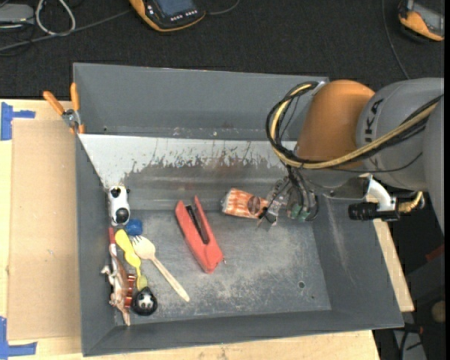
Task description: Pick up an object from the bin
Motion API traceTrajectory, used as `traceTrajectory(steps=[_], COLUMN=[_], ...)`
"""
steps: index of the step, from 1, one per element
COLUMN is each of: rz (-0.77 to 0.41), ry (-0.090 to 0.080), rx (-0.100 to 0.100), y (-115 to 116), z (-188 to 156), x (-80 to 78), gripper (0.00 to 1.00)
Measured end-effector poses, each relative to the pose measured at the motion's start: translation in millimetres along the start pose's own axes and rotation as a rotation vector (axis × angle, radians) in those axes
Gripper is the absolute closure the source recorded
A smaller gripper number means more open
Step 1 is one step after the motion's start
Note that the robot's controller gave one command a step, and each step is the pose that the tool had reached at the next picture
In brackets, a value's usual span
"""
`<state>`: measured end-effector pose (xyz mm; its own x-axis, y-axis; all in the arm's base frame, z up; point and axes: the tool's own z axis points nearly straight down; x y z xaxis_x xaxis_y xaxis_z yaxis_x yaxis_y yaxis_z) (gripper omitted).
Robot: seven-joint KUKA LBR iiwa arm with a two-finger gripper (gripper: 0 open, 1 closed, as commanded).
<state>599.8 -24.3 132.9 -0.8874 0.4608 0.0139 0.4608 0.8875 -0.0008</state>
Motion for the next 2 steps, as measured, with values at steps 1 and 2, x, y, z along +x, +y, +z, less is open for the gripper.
traceTrajectory(steps=[1, 2], rz=[-0.002, 0.003], ry=[-0.008, -0.001], rx=[-0.004, -0.001], y=[1, 2], z=[-43, -109], x=[-2.2, 1.7], gripper=[1.00, 1.00])
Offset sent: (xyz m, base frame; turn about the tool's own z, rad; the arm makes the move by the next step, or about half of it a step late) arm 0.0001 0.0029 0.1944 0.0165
